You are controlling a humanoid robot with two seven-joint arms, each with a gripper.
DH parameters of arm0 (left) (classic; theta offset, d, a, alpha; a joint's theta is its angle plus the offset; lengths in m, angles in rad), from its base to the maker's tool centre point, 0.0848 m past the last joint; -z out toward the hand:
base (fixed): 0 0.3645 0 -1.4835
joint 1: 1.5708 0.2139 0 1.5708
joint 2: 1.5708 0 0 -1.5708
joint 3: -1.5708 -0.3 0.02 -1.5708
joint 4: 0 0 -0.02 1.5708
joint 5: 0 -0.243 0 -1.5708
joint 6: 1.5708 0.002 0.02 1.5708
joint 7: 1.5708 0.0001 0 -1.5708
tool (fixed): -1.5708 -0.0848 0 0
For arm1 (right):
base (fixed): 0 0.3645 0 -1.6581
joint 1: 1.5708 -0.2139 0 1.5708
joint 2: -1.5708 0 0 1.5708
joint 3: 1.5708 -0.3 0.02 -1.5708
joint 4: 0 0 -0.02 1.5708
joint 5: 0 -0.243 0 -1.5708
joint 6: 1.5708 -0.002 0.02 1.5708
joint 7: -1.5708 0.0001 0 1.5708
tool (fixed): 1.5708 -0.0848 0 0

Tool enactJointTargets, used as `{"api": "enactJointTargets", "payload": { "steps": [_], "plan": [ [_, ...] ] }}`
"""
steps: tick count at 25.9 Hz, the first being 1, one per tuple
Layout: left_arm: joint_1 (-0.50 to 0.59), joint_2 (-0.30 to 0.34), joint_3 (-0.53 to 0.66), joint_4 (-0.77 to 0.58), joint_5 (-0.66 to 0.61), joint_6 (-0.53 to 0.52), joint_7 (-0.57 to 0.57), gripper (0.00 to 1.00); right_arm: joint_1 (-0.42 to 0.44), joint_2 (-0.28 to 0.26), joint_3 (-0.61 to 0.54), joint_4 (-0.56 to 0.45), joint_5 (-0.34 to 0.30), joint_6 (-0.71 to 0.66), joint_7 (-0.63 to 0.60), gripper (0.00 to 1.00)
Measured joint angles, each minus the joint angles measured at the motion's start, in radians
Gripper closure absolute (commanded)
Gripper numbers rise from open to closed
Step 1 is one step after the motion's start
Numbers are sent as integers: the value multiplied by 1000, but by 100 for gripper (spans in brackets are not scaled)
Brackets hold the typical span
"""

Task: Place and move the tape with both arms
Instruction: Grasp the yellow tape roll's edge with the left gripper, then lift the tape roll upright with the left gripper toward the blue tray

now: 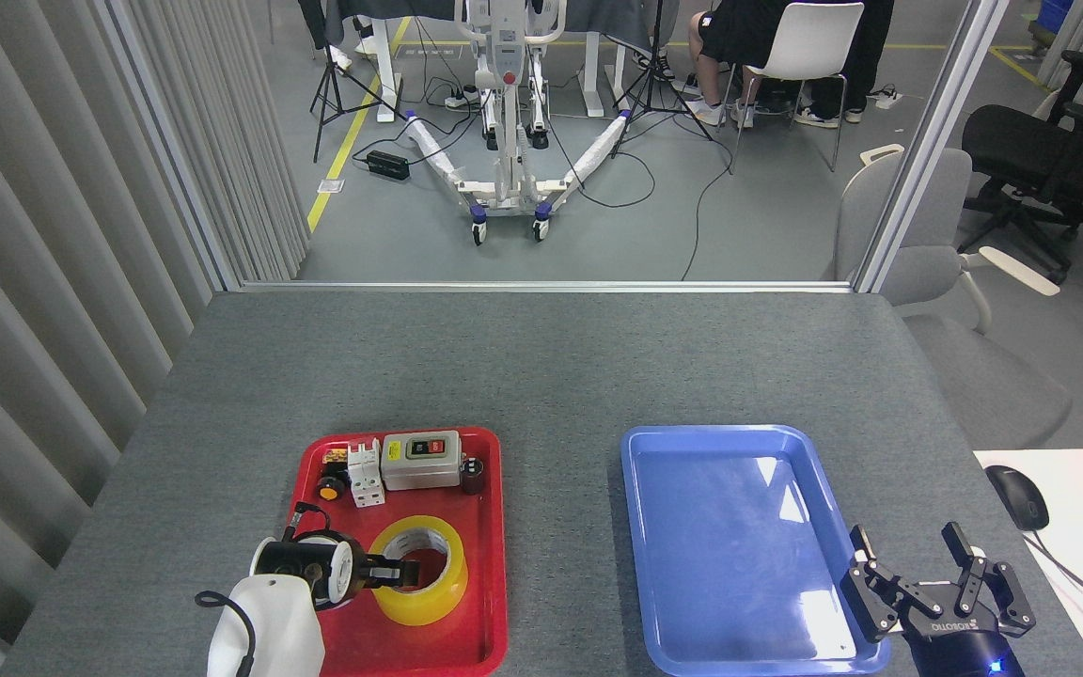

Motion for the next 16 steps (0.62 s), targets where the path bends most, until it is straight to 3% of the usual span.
{"api": "enactJointTargets", "payload": {
  "steps": [5,10,16],
  "plan": [
    [2,5,0,0,-31,1,0,56,-8,14,3,-7,40,1,0,0],
    [6,11,0,-2,-35,-4,-2,96,-10,30,4,-8,73,-6,0,0],
    [10,16,6,-16,58,7,-7,100,-13,35,8,-9,80,-10,0,0]
  ]
}}
